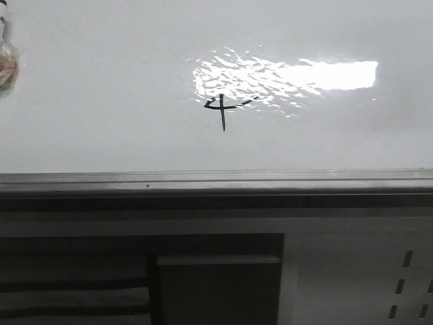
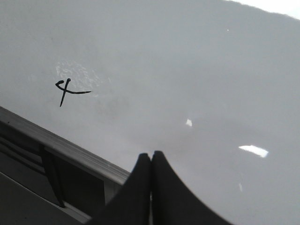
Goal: Write number 4 on whiteboard
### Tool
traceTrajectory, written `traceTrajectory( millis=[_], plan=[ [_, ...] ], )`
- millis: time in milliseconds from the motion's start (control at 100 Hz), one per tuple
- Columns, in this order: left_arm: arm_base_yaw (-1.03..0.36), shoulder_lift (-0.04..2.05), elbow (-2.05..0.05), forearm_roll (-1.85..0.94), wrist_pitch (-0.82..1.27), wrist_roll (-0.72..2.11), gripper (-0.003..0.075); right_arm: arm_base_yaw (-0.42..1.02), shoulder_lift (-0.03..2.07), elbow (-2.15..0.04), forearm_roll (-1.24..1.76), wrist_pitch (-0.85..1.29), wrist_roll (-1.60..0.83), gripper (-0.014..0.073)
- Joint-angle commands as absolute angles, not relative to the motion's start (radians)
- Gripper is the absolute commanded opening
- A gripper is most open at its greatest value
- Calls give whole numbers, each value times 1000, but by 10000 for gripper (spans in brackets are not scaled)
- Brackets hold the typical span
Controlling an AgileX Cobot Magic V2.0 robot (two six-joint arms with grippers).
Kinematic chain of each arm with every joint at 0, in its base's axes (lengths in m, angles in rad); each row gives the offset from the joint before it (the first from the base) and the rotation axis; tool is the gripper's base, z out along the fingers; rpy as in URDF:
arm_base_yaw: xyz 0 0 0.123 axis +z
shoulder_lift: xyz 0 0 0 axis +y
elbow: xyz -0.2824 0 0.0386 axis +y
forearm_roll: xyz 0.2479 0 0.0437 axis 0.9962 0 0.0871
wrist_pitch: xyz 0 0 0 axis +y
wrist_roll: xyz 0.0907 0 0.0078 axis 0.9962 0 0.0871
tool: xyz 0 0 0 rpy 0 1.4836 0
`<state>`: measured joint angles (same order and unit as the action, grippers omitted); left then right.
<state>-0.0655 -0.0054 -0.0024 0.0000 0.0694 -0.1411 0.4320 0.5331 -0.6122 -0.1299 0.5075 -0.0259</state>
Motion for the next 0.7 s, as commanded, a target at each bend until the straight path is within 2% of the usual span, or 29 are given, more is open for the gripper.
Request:
traceTrajectory(
  millis=[0, 170, 460, 690],
  plan=[
    [-65, -32, 24, -12, -14, -151, -20, 429, 537, -637, -143, 436, -27, -72],
    [-65, -32, 24, -12, -14, -151, -20, 391, 468, -596, -126, 422, -27, -72],
    [-65, -32, 24, -12, -14, -151, -20, 87, 172, -244, 11, 100, -27, -72],
    [-65, -32, 24, -12, -14, -151, -20, 33, 6, -40, 22, -52, -27, -72]
  ],
)
